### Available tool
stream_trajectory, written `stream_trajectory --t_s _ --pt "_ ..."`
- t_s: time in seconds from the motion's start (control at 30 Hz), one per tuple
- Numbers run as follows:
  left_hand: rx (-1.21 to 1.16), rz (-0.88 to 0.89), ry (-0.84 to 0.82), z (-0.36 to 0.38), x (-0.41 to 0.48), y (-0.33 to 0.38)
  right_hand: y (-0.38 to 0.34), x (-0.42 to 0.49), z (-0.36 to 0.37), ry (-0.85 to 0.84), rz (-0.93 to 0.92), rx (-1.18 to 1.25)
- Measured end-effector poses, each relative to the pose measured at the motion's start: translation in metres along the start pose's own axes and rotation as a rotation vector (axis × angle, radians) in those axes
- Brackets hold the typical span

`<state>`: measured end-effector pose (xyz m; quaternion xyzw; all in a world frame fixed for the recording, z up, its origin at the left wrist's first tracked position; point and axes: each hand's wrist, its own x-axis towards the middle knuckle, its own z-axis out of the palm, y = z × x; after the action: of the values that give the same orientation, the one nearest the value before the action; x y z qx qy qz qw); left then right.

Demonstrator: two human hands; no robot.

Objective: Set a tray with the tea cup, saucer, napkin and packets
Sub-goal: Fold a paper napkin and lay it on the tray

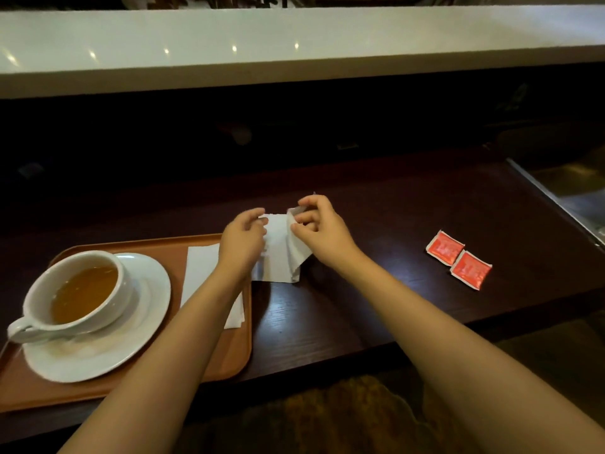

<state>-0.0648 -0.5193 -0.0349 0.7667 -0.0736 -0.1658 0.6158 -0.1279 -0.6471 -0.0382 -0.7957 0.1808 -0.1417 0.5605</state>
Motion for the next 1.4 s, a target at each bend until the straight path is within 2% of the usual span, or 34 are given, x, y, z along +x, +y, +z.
stream_trajectory --t_s 0.1,0.17,0.3,0.47,0.67,0.77,0.87,0.97,1.13,1.2,1.27,1.33,1.4 --pt "0.002 0.027 0.037 -0.009 0.002 0.002 0.000 0.004 0.007 -0.116 0.045 0.055" --pt "0.111 0.115 0.079 -0.009 0.000 0.002 0.004 0.008 0.006 -0.092 0.073 0.052" --pt "0.424 0.348 0.083 0.004 -0.012 -0.004 0.018 0.022 -0.005 0.060 0.137 -0.215" --pt "0.840 0.361 -0.049 0.034 -0.031 -0.031 0.027 0.040 -0.003 0.000 0.176 -0.574" --pt "0.924 0.456 0.058 0.044 -0.030 -0.046 0.020 0.052 0.016 0.047 0.167 -0.660" --pt "0.899 0.417 0.073 0.048 -0.025 -0.040 0.013 0.051 0.016 0.070 0.146 -0.520" --pt "0.813 0.376 0.145 0.045 -0.020 -0.030 0.000 0.047 0.018 0.066 0.194 -0.218" --pt "0.600 0.315 0.188 0.035 -0.025 -0.024 -0.018 0.041 0.018 -0.014 0.192 -0.042" --pt "0.460 0.300 0.136 0.017 -0.038 -0.016 -0.048 0.032 0.019 -0.142 0.243 0.191" --pt "0.323 0.268 0.133 0.008 -0.043 -0.009 -0.060 0.030 0.018 -0.177 0.250 0.293" --pt "0.125 0.165 0.128 -0.006 -0.046 -0.002 -0.068 0.030 0.018 -0.177 0.207 0.304" --pt "-0.057 0.017 0.091 -0.025 -0.050 0.005 -0.069 0.031 0.019 -0.106 0.162 0.144" --pt "-0.202 -0.088 0.026 -0.046 -0.056 0.009 -0.065 0.029 0.023 -0.038 0.206 -0.042"
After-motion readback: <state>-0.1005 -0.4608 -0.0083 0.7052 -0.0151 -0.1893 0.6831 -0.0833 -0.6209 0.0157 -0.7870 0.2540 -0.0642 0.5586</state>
